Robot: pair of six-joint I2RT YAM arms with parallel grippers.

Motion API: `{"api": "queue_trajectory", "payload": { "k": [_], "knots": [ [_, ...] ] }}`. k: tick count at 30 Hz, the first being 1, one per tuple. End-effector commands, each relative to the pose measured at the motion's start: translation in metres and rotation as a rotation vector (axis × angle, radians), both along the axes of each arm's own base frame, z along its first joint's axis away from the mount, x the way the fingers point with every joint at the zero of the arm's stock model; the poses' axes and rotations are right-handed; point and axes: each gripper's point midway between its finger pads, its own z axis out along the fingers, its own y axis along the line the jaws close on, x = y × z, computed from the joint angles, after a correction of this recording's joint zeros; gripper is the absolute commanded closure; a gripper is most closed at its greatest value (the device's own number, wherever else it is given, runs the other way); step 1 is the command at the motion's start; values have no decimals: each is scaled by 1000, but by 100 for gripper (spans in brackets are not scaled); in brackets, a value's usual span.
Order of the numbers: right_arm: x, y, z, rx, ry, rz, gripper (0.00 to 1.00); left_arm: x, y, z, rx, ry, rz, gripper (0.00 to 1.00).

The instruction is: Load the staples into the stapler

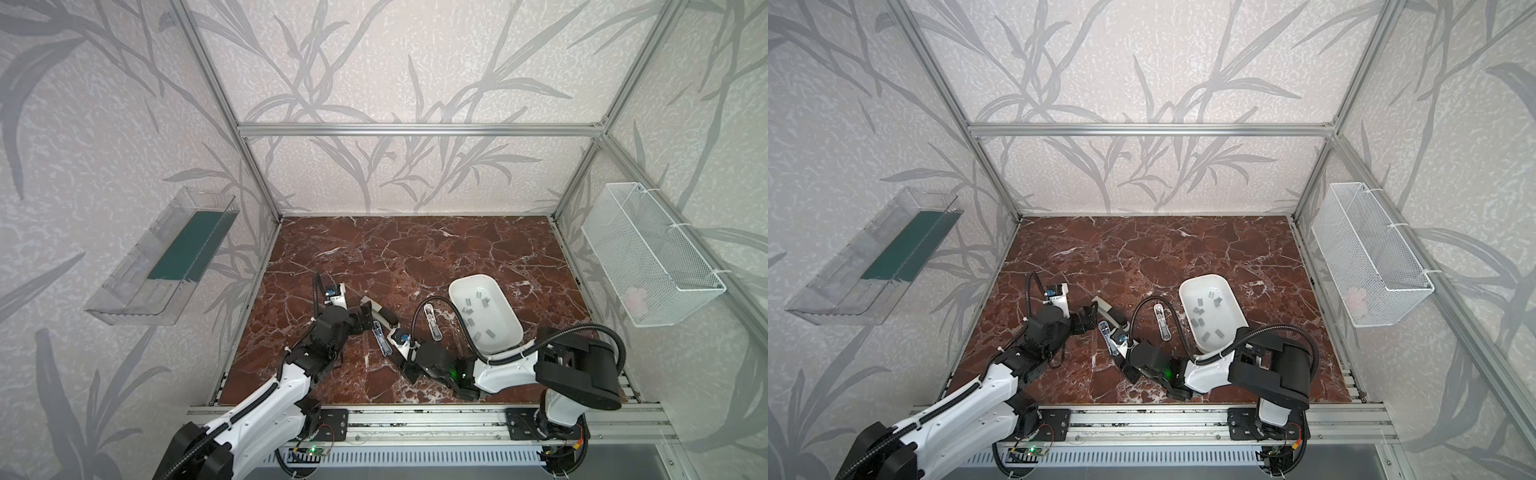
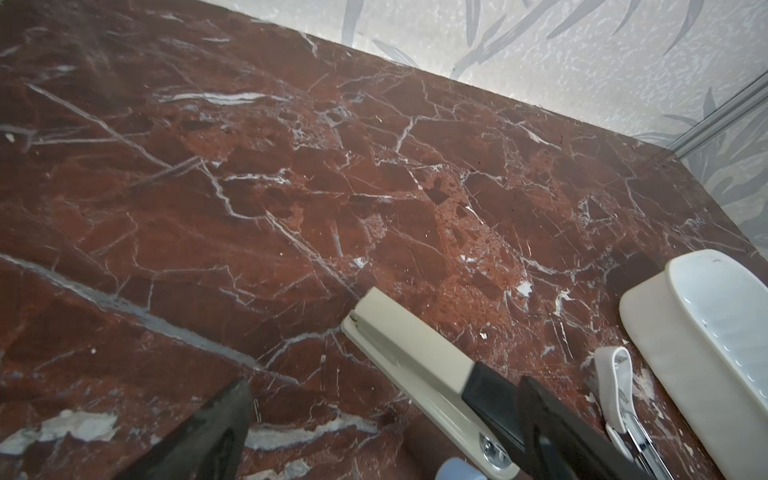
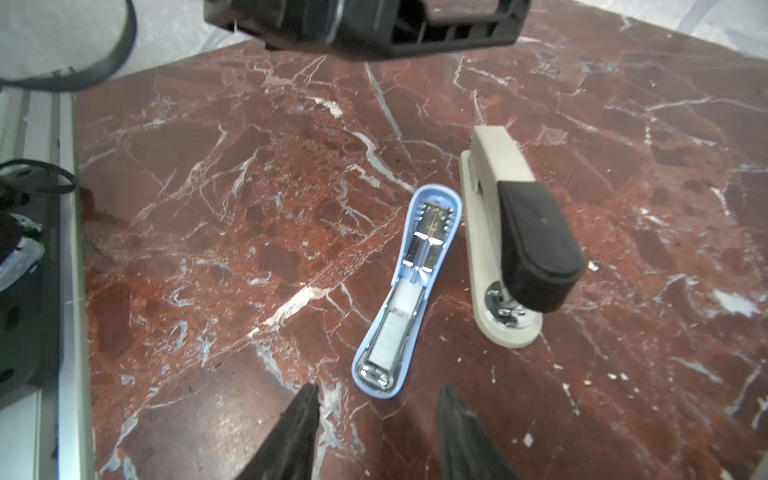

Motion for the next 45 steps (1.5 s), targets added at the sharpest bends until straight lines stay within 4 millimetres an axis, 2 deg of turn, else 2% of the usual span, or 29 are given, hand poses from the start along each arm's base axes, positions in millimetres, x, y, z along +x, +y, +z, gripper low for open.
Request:
{"api": "queue_trajectory", "payload": {
  "k": [1, 11, 16, 26, 31, 32, 41, 45],
  "knots": [
    [3, 2, -16, -37, 14, -48, 53, -11, -7, -11, -68, 54, -30, 1],
    [14, 16, -39, -115, 1, -69, 52, -15, -12, -29, -85, 86, -54, 1],
    [16, 21, -42, -127, -2, -63, 53, -13, -11, -31, -84, 92, -42, 1],
    [29, -1, -61, -136, 43, -95, 63, -11, -13, -35, -96, 117, -33, 1],
    [31, -10, -68, -112, 80, -78, 67, -12, -22, -42, -121, 145, -68, 2],
    [32, -6, -63, -84, 69, -66, 67, -12, -25, -42, -125, 149, -80, 2],
    [29, 2, -60, -70, 54, -13, 68, -19, -32, -50, -169, 151, -122, 4],
    [29, 3, -59, -68, 50, -12, 70, -20, -38, -48, -195, 141, -151, 8]
  ]
}}
